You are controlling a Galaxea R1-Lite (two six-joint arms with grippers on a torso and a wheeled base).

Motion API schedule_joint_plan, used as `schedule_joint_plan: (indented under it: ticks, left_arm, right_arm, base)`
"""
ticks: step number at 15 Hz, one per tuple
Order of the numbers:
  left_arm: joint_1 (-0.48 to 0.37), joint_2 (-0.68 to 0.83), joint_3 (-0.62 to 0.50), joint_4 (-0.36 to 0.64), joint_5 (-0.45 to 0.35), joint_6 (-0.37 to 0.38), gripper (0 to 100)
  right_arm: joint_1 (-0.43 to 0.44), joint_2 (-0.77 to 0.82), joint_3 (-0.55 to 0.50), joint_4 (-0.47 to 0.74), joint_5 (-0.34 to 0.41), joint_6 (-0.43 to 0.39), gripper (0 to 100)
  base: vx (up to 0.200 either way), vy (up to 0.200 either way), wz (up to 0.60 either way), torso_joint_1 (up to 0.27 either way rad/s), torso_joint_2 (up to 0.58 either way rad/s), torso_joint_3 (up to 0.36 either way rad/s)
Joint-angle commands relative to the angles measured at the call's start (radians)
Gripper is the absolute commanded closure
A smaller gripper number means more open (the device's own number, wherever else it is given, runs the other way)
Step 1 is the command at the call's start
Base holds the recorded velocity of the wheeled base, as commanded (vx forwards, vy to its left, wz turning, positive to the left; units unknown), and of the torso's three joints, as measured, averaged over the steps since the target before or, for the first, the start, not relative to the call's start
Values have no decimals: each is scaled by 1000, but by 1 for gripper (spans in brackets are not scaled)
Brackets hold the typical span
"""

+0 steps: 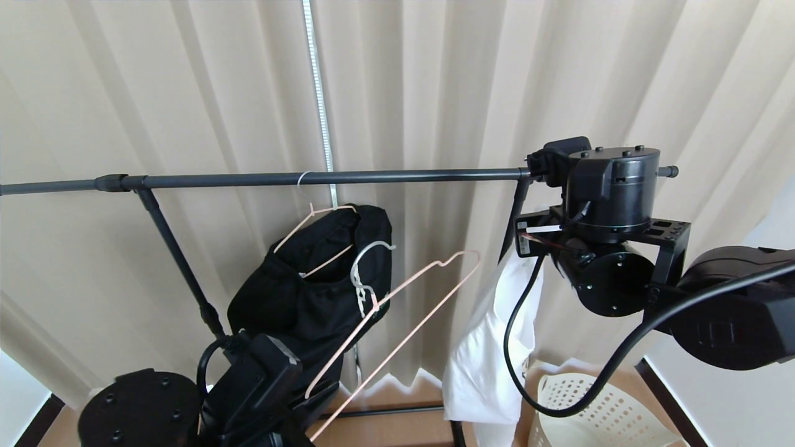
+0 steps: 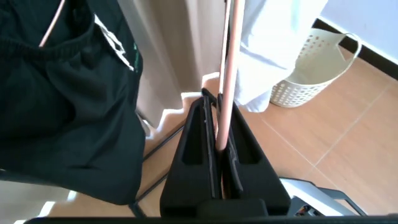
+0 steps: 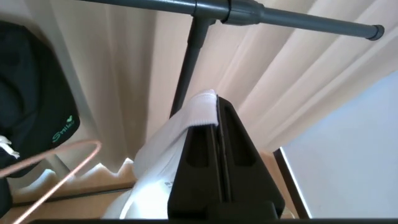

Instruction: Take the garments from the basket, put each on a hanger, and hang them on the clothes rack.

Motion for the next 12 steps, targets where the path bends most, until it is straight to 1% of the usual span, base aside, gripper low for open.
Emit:
schedule_joint_plan:
  ticks: [1,3,9,12]
  left_arm:
    - [-2,-7,39,-19,-39,-4,100]
    - [-2,-7,41,-38,-44,-5,100]
    - [-2,-14,41,-39,-44,-7,100]
    - [-6,-14,41,-65,-48,-27,100]
  right_arm:
    - [1,16,-2,-5,0,1,100]
    - [-5,18,0,-34,0,-8,100]
    - [-16,29,0,-36,0,-8,100]
    - [-16,50,-2,-39,0,-7,100]
  base:
    - [0,0,0,0,0,0]
    - [0,0,0,0,0,0]
    - [0,0,0,0,0,0]
    - [0,0,0,0,0,0]
